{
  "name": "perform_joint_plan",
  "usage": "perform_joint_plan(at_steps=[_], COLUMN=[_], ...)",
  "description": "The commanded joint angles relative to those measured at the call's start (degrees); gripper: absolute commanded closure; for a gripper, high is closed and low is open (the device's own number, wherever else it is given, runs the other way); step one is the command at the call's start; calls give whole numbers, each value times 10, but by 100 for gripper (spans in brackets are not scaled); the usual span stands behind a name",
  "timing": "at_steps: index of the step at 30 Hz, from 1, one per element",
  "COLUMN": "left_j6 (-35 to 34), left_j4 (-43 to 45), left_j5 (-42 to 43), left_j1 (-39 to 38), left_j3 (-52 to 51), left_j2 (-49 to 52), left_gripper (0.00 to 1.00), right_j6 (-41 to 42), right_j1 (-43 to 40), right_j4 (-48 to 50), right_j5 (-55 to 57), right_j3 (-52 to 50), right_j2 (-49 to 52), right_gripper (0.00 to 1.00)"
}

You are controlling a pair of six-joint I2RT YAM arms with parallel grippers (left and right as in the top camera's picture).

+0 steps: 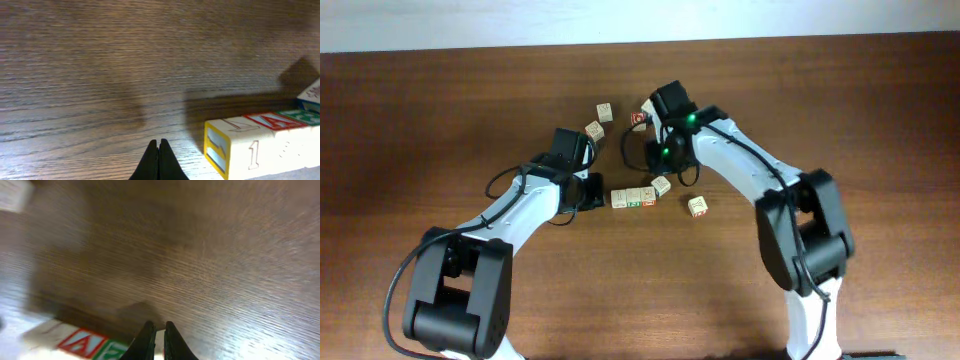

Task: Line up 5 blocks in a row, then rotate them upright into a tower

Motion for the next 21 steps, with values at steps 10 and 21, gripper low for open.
perform_joint_plan(at_steps=[10,21], left_j6=[-25,-24], left_j4=[1,1], left_j5=[-18,-18], left_j1=[2,2], left_j3=[0,0], left_j2=[5,5], left_gripper=[100,99], right_j6=[-16,-30], right_j1=[-3,-2], right_j4=[-28,-3], right_j5=[7,4], right_j3=[3,4], right_j2=[13,13], right_gripper=[94,96])
